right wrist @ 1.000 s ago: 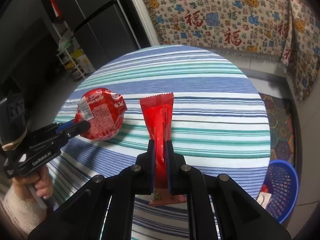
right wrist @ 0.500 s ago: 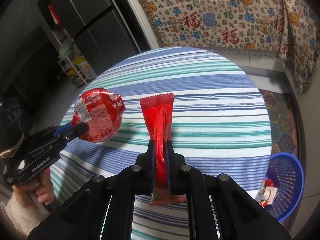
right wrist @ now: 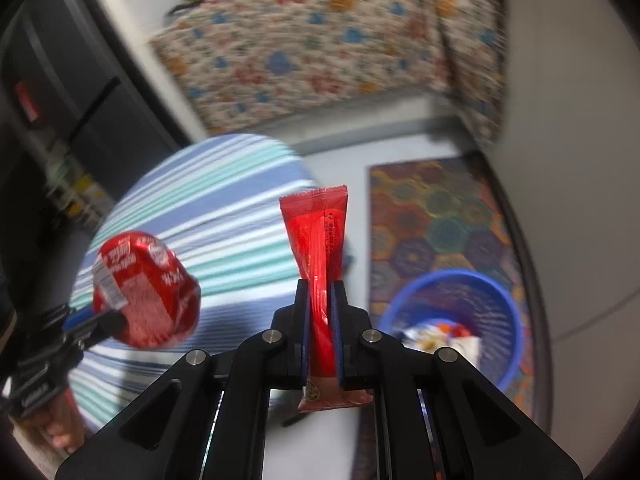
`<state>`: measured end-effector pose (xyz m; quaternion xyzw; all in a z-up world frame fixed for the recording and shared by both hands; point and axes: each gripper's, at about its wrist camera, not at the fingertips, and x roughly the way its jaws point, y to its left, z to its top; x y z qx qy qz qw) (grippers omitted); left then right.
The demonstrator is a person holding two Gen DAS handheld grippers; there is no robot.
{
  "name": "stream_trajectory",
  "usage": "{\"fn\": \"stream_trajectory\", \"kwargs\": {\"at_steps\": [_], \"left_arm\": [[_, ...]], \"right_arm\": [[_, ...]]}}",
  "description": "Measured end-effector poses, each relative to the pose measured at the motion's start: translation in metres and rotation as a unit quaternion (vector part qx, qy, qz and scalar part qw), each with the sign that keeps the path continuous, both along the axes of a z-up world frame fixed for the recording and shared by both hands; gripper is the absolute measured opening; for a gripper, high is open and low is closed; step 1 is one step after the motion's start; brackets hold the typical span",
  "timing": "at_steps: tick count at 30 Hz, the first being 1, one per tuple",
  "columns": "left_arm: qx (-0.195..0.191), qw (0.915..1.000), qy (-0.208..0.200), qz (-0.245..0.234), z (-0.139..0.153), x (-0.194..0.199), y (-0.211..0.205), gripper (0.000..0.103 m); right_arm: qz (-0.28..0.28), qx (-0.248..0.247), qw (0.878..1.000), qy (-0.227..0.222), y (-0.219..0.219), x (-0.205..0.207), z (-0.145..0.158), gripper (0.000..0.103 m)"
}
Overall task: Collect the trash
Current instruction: 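Lift the foil bag and snack stick and carry them over the wastebasket, then open both tools to drop the foil bag and snack stick into the wastebasket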
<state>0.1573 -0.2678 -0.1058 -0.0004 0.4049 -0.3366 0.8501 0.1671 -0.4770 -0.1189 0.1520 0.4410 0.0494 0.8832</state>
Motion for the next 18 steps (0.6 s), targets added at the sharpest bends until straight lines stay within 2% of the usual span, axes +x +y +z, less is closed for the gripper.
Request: {"fn": "stream_trajectory", "kwargs": {"at_steps": [3,7,15,18], "left_arm": [[0.004,0.9990,0.027,-0.036,-0.018,0.008,-0.055,0.015],[0.023,0.9970,0.042,-0.061,-0.044,0.017,-0.110,0.015],[0.046,0.9942,0.066,-0.072,-0.090,0.037,-0.166,0.016],[0.055,0.9930,0.069,-0.079,-0.104,0.042,-0.179,0.017]], "right_arm": [[-0.029,-0.001,0.999,0.025,-0.040,0.003,-0.016,0.008],[-0.067,0.012,0.996,0.057,-0.089,0.006,-0.046,0.008],[-0.122,0.060,0.985,0.105,-0.156,0.010,-0.099,0.009],[-0.130,0.075,0.982,0.117,-0.167,0.010,-0.113,0.016]]}}
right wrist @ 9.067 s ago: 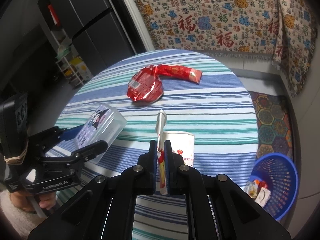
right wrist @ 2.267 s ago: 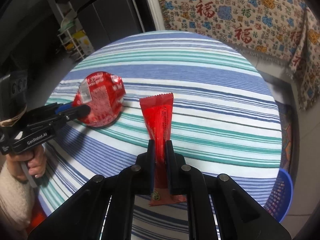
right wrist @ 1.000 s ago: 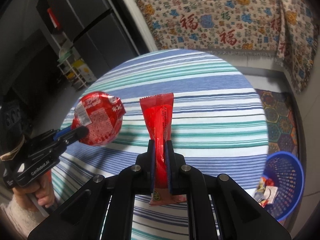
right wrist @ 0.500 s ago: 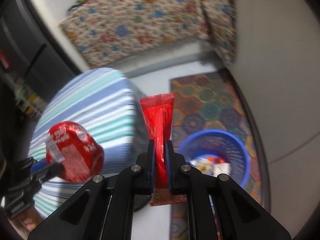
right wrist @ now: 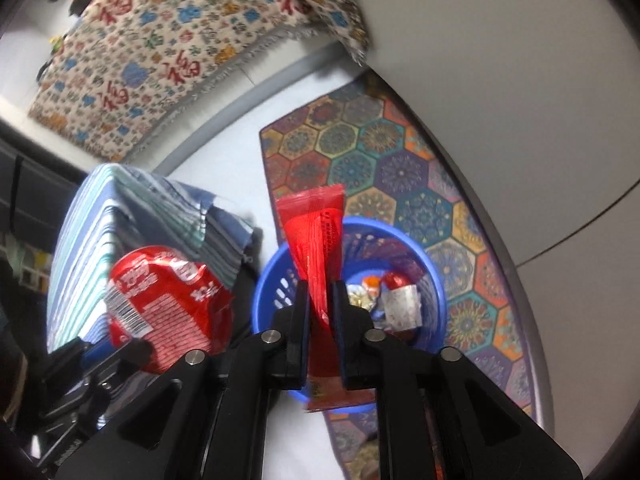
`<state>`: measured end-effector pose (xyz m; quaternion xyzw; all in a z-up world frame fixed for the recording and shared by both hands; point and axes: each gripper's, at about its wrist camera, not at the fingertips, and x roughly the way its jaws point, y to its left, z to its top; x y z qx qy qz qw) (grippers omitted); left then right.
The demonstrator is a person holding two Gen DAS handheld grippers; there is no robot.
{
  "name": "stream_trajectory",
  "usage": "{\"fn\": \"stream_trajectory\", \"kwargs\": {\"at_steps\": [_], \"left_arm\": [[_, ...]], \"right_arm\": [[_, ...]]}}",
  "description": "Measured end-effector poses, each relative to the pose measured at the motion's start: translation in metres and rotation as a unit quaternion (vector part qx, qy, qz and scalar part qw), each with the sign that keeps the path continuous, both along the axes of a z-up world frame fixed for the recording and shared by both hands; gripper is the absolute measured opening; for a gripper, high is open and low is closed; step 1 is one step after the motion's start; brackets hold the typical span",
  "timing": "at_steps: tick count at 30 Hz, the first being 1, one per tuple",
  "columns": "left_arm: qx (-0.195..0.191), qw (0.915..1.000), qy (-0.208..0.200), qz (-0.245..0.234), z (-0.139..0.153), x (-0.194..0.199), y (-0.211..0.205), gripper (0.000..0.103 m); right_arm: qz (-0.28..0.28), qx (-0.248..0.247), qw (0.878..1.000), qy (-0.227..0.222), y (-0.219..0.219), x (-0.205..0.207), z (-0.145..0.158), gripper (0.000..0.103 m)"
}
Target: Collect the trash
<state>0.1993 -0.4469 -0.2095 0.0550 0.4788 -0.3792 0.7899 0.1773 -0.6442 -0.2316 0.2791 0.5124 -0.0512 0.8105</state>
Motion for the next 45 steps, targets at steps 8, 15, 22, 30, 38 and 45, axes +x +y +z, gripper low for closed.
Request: {"fn": "stream_trajectory", "kwargs": {"at_steps": [8,15,22,30,38,45], "left_arm": [[0.012,0.9999,0.008,0.009,-0.027,0.019,-0.022,0.065],[0.025,0.9982,-0.038,0.039,0.013,0.000,-0.006,0.081],[0.020,0.9963,-0.074,0.038,0.072,-0.056,0.026,0.103],[0.067,0.9873,-0.132,0.059,0.095,-0.116,0.046,0.103],[0.084,0.9870,-0.117,0.071,0.104,-0.132,0.055,0.103],[0.085,0.9873,-0.116,0.066,0.109,-0.138,0.057,0.103]], "right_arm": [[-0.032,0.010,0.999,0.017,-0.026,-0.011,-0.022,0.058],[-0.076,-0.028,0.997,0.006,-0.035,-0.039,0.014,0.103],[-0.063,-0.116,0.991,-0.025,0.009,-0.096,0.082,0.103],[-0.070,-0.186,0.977,-0.075,0.058,-0.175,0.119,0.103],[-0.062,-0.202,0.975,-0.074,0.083,-0.199,0.129,0.103],[-0.054,-0.196,0.977,-0.062,0.093,-0.202,0.125,0.103]]}}
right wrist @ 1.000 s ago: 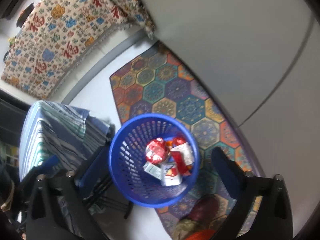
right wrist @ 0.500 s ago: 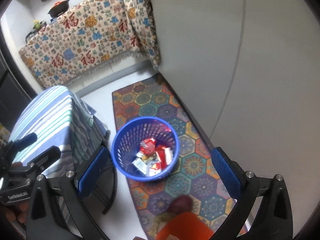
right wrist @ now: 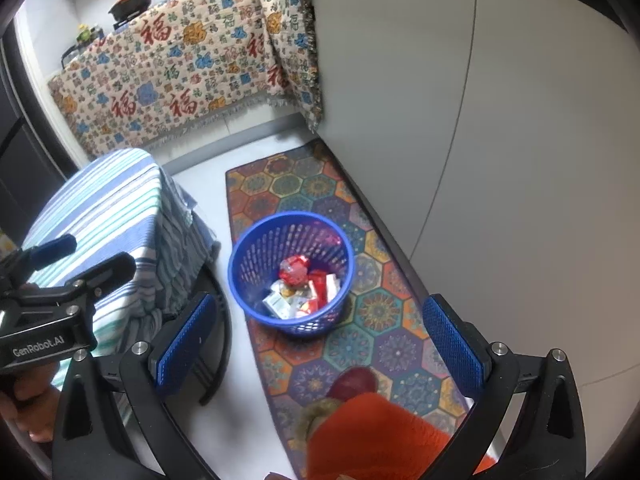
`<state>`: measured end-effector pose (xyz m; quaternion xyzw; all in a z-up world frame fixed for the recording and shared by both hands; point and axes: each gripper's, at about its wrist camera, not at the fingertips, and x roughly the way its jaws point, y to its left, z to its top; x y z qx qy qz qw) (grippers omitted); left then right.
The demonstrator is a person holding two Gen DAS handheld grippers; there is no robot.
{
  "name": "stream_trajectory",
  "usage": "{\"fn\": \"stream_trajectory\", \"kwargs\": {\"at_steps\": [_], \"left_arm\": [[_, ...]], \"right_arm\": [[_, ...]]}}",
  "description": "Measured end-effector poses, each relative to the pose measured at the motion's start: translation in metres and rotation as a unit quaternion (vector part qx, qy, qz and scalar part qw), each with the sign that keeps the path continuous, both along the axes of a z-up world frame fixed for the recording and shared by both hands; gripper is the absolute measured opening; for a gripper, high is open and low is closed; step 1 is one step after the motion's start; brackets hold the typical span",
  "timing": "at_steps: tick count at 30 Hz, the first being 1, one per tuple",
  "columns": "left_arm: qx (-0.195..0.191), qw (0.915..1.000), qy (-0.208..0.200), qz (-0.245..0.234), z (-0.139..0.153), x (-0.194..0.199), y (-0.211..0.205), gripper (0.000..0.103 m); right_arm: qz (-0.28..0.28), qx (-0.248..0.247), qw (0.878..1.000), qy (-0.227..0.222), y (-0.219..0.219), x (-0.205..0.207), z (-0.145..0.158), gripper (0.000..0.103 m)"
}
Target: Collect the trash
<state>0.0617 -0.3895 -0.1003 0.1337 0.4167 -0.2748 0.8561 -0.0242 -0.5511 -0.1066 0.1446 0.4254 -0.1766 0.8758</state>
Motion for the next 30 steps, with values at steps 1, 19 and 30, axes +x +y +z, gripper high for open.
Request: {"fn": "stream_trajectory", "kwargs": {"at_steps": [1,19,30], "left_arm": [[0.001,1.0000,-0.002,-0.002,0.0009,-0.0011,-0.0002,0.103],[0.006,1.0000,0.002,-0.005,0.0023,-0.0007,-0.0041,0.103],[0.006,1.0000,0.001,-0.004,0.0036,0.0003,-0.0022,0.103]], "right_arm": [[0.001,0.000,1.000,0.001,0.0021,-0.0008,-0.0002,0.103],[0.001,-0.013,1.000,0.010,0.0104,-0.0035,0.0014,0.103],[0.001,-0.009,1.000,0.012,0.0105,-0.0040,0.0020,0.103]]}}
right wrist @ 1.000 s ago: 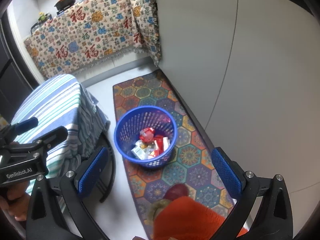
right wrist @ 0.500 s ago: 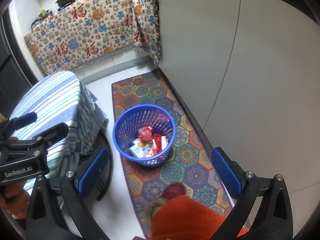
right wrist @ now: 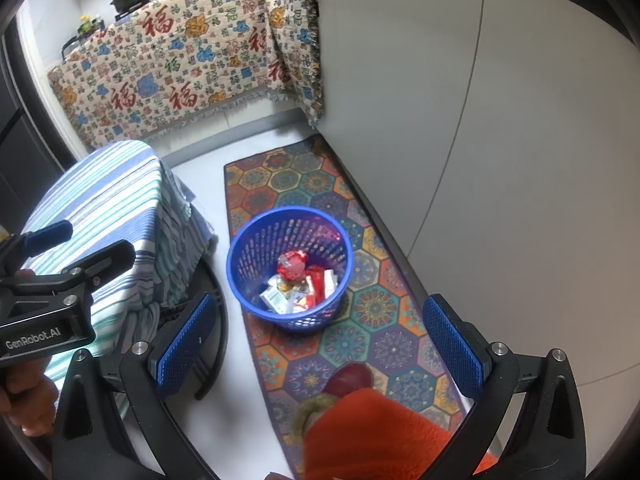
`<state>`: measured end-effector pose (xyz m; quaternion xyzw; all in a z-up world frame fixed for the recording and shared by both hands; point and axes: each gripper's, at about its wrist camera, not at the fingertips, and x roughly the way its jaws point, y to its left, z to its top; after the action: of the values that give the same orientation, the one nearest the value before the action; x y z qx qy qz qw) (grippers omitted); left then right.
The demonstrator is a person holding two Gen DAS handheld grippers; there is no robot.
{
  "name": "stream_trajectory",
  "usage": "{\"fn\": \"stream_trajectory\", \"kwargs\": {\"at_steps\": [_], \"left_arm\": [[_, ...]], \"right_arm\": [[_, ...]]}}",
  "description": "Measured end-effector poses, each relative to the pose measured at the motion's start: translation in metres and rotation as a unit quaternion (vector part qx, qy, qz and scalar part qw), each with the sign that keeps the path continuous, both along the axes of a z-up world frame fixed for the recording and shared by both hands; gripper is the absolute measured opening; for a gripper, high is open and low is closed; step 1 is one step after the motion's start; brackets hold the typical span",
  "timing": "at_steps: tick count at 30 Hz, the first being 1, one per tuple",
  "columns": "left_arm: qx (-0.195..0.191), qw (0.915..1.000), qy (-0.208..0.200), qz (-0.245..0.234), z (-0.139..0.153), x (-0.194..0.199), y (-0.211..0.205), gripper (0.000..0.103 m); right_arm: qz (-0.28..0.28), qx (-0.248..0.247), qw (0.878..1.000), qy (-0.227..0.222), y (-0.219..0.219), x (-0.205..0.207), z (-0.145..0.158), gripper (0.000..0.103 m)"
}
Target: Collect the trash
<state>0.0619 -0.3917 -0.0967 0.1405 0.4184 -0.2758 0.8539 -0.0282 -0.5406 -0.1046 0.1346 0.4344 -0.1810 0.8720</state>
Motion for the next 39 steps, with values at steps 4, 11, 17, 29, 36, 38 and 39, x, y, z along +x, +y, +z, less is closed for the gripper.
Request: {"fn": "stream_trajectory", "kwargs": {"at_steps": [4,11,17,29,36,38,39], "left_arm": [[0.001,1.0000,0.001,-0.002,-0.0009,-0.0003,0.0009,0.103],[0.002,1.0000,0.003,0.000,-0.0013,-0.0009,-0.0013,0.103],[0.003,1.0000,0.005,-0.001,-0.0018,-0.0007,-0.0004,0.103],[0.004,1.0000,0.007,0.000,-0.0021,0.0010,0.0004,0.103],[0.004,1.0000,0.008,-0.001,-0.0020,0.0014,0.0003,0.103],[0.004,1.0000,0.008,-0.001,-0.0029,0.0017,-0.0009,0.103],[0.004,1.0000,0.009,-0.001,-0.0028,0.0017,-0.0010,0.103]], "right_arm": [[0.000,0.001,1.000,0.000,0.0000,-0.0006,-0.0003,0.103],[0.001,0.001,1.000,0.001,0.0008,0.0004,0.0000,0.103],[0.001,0.004,1.000,0.003,0.0028,0.0009,-0.0022,0.103],[0.004,0.007,1.000,0.002,0.0059,0.0029,-0.0036,0.103],[0.004,0.007,1.000,0.003,0.0056,0.0030,-0.0039,0.103],[0.004,0.008,1.000,0.002,0.0052,0.0032,-0.0038,0.103],[0.004,0.008,1.000,0.002,0.0060,0.0032,-0.0040,0.103]]}}
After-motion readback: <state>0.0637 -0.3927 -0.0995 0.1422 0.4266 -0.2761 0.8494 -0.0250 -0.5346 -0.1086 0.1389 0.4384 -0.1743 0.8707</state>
